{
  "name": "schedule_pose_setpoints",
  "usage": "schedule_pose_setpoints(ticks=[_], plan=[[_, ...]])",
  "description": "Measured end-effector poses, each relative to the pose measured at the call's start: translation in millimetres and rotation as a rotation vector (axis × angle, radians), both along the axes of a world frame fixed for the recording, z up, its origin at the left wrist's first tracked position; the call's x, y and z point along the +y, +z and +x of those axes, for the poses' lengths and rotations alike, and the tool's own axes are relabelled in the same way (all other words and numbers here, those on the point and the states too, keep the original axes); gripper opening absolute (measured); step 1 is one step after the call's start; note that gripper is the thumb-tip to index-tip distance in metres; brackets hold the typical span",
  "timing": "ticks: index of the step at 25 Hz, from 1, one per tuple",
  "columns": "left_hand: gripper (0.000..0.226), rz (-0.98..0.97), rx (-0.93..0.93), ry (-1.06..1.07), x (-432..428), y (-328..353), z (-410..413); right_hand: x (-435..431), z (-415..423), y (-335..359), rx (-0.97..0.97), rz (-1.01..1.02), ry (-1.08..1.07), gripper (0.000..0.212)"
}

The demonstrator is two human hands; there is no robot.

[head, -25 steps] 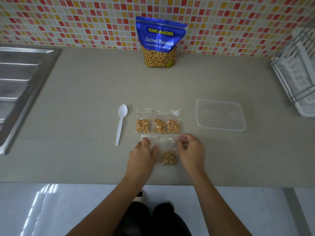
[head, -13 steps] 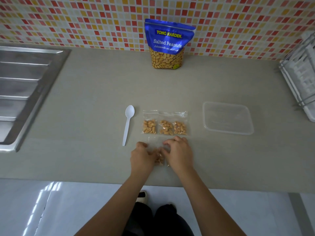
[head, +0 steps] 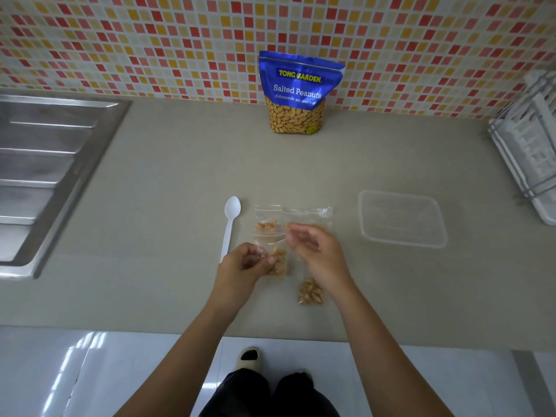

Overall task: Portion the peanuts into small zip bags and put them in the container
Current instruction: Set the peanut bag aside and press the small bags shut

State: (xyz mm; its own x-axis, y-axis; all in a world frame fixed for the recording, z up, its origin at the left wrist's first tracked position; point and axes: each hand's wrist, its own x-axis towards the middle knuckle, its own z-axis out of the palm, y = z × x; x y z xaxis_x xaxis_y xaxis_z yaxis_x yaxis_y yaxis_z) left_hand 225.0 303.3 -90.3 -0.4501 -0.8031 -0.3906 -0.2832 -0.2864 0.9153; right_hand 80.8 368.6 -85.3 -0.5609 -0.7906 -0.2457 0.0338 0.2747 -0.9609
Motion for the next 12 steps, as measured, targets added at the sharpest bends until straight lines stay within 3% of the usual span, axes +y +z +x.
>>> schedule_pose_setpoints(ticks=[2, 6, 9, 12], plan=[[0.016, 0.028, 0.081, -0.041, -1.7, 9.9, -4.6, -4.7, -0.7, 11.5, -0.040, -0.069, -0.025, 0.008], [0.051, -0.076, 0.141, -0.170, -12.4, 30.7, -8.7, -4.3, -7.4, 37.3, -0.081, -0.164, -0.032, 0.006], [0.041, -0.233, 0.207, -0.184, -27.2, 54.6, -11.0, 2.0, -12.4, 53.6, 0.008, -0.196, 0.021, 0.003], [0.029, -0.531, 0.074, -0.343, -41.7, 78.9, -17.6, 7.3, -14.2, 63.7, 0.075, -0.218, 0.018, 0.004]])
